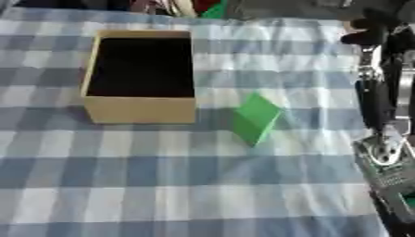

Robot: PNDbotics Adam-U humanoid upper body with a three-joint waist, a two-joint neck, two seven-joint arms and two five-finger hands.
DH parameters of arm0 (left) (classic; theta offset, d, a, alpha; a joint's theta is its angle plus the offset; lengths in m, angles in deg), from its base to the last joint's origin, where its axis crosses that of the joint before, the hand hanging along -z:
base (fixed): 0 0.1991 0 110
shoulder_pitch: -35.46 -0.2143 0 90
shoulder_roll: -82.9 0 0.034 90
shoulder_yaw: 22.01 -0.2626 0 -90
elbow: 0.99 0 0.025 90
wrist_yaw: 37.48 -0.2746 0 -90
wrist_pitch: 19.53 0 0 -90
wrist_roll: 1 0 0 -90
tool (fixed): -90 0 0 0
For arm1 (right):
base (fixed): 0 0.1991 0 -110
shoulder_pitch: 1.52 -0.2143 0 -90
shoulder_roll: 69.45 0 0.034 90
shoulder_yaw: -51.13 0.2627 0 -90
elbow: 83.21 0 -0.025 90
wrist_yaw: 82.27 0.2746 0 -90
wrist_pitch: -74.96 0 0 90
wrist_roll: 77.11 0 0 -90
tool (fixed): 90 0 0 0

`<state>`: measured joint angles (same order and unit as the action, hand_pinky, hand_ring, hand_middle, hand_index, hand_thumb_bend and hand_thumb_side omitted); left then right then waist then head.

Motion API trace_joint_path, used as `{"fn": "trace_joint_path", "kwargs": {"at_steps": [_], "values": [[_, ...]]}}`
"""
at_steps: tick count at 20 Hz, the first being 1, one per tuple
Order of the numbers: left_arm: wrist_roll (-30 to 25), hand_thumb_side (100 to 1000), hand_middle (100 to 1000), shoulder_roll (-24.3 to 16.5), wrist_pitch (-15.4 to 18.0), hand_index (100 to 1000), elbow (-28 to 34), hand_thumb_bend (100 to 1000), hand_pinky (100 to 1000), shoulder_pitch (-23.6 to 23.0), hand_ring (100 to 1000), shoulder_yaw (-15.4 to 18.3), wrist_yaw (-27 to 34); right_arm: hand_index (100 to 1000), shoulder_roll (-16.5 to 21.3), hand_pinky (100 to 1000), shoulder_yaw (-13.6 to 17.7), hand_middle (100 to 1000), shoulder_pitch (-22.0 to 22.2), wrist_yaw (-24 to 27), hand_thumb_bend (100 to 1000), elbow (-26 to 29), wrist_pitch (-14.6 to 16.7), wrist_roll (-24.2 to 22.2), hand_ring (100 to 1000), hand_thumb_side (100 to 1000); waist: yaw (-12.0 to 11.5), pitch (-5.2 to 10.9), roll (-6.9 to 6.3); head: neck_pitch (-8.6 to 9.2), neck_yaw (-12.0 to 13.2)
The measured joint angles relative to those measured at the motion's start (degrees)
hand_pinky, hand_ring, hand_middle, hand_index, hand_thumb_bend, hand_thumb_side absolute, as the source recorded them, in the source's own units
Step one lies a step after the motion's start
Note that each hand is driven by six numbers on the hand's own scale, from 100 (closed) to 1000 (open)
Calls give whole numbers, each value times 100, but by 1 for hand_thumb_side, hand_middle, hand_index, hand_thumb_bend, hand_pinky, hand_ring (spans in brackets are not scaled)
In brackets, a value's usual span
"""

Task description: Pick up objects on the table and place them in the box.

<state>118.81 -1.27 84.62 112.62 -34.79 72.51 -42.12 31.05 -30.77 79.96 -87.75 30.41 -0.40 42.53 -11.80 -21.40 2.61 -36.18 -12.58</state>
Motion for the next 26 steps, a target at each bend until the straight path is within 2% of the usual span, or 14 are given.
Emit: {"fn": "trace_joint_path", "kwargs": {"at_steps": [3,7,10,13,17,22,24,26], "values": [[0,872,654,0,0,754,0,103,715,-2,582,0,0,791,50,705,0,641,0,-100,100,0,-171,2,600,800,1,0,0,0,-2],[-1,872,654,0,-1,754,0,102,715,-14,581,0,-1,818,400,715,-6,674,5,-458,100,0,-660,-124,623,813,11,0,4,-1,-1],[-2,872,653,-2,-2,754,0,103,715,-33,581,0,-8,851,837,718,-76,699,56,-832,100,0,-1072,-482,649,875,22,0,20,-6,5],[-4,872,653,-7,-4,754,0,103,715,-59,582,0,-19,877,1427,719,-177,722,92,-1158,100,0,-1499,-1051,678,921,39,3,31,-8,12],[-6,872,653,-54,-6,754,0,102,714,-60,582,-1,-26,900,2220,727,-322,747,102,-1463,100,0,-1892,-1767,706,956,44,21,36,-8,26],[-24,872,653,-55,-19,753,0,102,714,-60,582,-3,-27,932,2876,744,-516,782,91,-1565,100,0,-2071,-2518,751,960,35,21,38,-8,22],[-36,872,653,-55,-21,753,0,102,714,-60,582,-4,-27,949,3036,761,-582,801,43,-1598,100,0,-2028,-2812,773,940,22,21,41,-8,11],[-43,872,653,-56,-17,753,0,102,714,-59,582,-5,-27,974,3129,782,-624,820,-21,-1683,100,0,-1872,-3120,795,880,6,21,47,-8,1]]}}
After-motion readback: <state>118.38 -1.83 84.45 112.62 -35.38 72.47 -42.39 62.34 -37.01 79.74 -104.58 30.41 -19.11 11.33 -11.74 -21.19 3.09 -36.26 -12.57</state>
